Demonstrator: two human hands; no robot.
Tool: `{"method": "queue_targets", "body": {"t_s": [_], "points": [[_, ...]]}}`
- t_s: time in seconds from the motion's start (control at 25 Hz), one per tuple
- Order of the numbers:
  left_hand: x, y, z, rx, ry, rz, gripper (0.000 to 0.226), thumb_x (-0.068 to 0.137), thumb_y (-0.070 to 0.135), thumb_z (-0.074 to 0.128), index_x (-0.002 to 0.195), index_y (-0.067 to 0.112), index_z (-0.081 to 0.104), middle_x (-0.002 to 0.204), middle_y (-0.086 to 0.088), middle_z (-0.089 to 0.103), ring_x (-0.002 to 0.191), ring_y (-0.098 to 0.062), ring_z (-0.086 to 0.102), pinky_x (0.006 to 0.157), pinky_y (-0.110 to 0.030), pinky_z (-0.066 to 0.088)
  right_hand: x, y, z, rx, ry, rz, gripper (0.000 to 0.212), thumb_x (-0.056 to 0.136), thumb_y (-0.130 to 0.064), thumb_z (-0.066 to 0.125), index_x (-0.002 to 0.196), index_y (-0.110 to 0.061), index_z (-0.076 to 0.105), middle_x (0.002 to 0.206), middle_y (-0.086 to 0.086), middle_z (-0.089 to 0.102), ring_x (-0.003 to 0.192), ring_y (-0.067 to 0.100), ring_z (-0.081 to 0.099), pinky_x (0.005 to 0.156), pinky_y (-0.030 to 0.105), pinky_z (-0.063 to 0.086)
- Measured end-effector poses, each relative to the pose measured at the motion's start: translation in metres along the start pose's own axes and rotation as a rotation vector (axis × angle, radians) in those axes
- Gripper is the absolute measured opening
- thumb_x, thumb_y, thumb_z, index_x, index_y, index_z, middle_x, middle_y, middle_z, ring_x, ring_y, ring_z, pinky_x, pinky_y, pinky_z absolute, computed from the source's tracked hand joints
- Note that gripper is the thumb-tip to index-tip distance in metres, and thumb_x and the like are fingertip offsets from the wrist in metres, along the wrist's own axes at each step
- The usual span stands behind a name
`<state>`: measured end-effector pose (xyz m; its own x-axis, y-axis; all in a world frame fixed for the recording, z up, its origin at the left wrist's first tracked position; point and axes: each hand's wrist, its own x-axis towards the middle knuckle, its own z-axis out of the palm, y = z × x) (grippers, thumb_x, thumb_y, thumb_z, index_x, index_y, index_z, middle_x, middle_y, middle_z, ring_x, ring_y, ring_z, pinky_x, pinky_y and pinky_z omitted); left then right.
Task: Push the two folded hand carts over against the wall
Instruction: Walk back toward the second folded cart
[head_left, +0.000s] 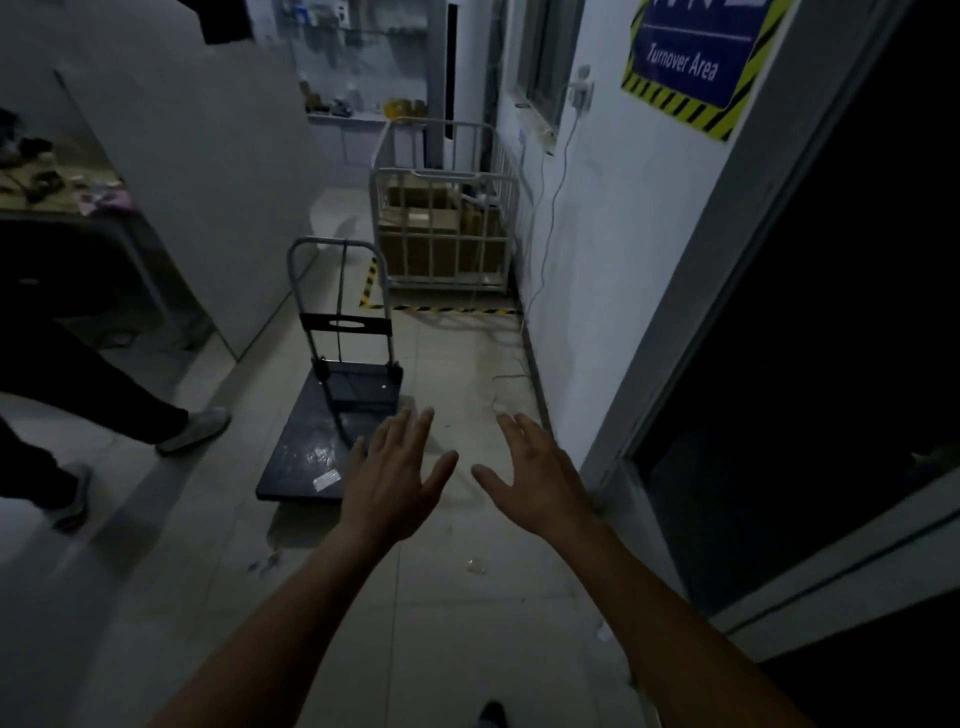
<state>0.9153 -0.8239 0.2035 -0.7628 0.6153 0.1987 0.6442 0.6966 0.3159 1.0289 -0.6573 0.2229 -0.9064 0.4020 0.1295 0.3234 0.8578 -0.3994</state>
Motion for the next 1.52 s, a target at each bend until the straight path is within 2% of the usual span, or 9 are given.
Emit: {"method": "queue_targets", "body": {"t_s": [0.24, 0.48, 0.68, 0.88, 1.08, 1.28, 1.52], "points": [[0.135, -0.022, 0.046, 0.037, -0.05, 0.04, 0.077, 0.089, 0.075, 0.013, 0.152, 0.031, 0.015, 0.159, -0.006, 0.023, 0.144, -0.025, 0.022, 0.114, -0.055, 0.021, 0.119, 0.056, 0.022, -0.022, -0.033, 0.042, 0.078, 0.089, -0.066, 0.04, 0.151, -0.026, 0.015, 0.158, 0.007, 0.016, 0.142, 0.024, 0.017, 0.113, 0.042, 0.022], [0.263, -0.037, 0.069, 0.084, -0.082, -0.021, 0.081, 0.088, 0.077, 0.007, 0.151, 0.029, 0.021, 0.156, -0.006, 0.03, 0.141, -0.025, 0.027, 0.113, -0.053, 0.023, 0.258, 0.106, 0.025, -0.011, -0.091, 0.018, 0.077, 0.091, -0.064, 0.041, 0.152, -0.029, 0.009, 0.16, 0.005, 0.009, 0.143, 0.023, 0.012, 0.113, 0.041, 0.016], [0.371, -0.053, 0.078, 0.087, -0.065, -0.019, 0.083, 0.088, 0.077, 0.01, 0.148, 0.023, 0.032, 0.149, -0.007, 0.041, 0.133, -0.025, 0.04, 0.106, -0.052, 0.033, 0.366, 0.129, 0.03, -0.027, -0.071, -0.008, 0.077, 0.089, -0.066, 0.04, 0.151, -0.028, 0.012, 0.158, 0.006, 0.017, 0.141, 0.025, 0.02, 0.111, 0.045, 0.025], [0.494, -0.081, 0.093, 0.087, -0.04, -0.013, 0.083, 0.089, 0.075, 0.01, 0.147, 0.021, 0.035, 0.146, -0.006, 0.045, 0.13, -0.024, 0.044, 0.104, -0.048, 0.035, 0.488, 0.148, 0.045, -0.053, -0.085, -0.012, 0.078, 0.087, -0.069, 0.036, 0.15, -0.026, 0.018, 0.155, 0.007, 0.024, 0.138, 0.025, 0.025, 0.108, 0.044, 0.03], [0.633, -0.119, 0.105, 0.104, -0.026, 0.024, 0.075, 0.092, 0.073, 0.016, 0.141, 0.022, 0.042, 0.136, -0.001, 0.054, 0.12, -0.024, 0.052, 0.094, -0.045, 0.042, 0.624, 0.163, 0.048, -0.093, -0.08, -0.024, 0.081, 0.084, -0.073, 0.03, 0.148, -0.023, 0.025, 0.149, 0.005, 0.035, 0.129, 0.024, 0.036, 0.101, 0.043, 0.039], [0.769, -0.14, 0.102, 0.128, -0.035, 0.087, 0.074, 0.093, 0.072, 0.016, 0.136, 0.02, 0.046, 0.131, -0.003, 0.058, 0.113, -0.025, 0.056, 0.089, -0.043, 0.044, 0.75, 0.177, 0.036, -0.085, -0.069, -0.006, 0.084, 0.081, -0.075, 0.028, 0.147, -0.023, 0.026, 0.147, 0.001, 0.035, 0.128, 0.023, 0.037, 0.102, 0.041, 0.037], [0.932, -0.153, 0.143, 0.156, -0.047, 0.099, 0.069, 0.094, 0.069, 0.017, 0.134, 0.022, 0.048, 0.126, -0.002, 0.061, 0.11, -0.022, 0.058, 0.087, -0.041, 0.045, 0.913, 0.226, 0.053, -0.047, -0.095, -0.013, 0.084, 0.082, -0.078, 0.025, 0.147, -0.025, 0.026, 0.148, 0.002, 0.035, 0.129, 0.021, 0.037, 0.102, 0.041, 0.038]]}}
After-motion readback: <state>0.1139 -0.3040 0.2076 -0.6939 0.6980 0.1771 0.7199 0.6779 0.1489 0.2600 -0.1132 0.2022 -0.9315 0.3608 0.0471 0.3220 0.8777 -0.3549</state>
